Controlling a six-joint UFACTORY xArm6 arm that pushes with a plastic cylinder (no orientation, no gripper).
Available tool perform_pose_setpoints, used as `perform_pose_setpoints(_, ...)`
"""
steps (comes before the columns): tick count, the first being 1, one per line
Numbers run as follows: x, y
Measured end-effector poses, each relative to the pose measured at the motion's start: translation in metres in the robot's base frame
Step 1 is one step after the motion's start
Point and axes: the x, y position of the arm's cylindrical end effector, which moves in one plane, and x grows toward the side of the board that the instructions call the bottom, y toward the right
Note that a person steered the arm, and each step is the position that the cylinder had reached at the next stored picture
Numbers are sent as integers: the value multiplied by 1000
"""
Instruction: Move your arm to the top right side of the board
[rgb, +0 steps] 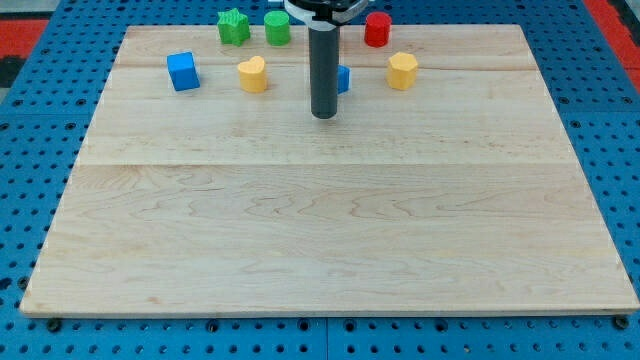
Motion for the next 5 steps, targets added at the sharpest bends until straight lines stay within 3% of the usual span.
perform_pose_setpoints(1,0,-2)
perform_pose_setpoints(5,1,154)
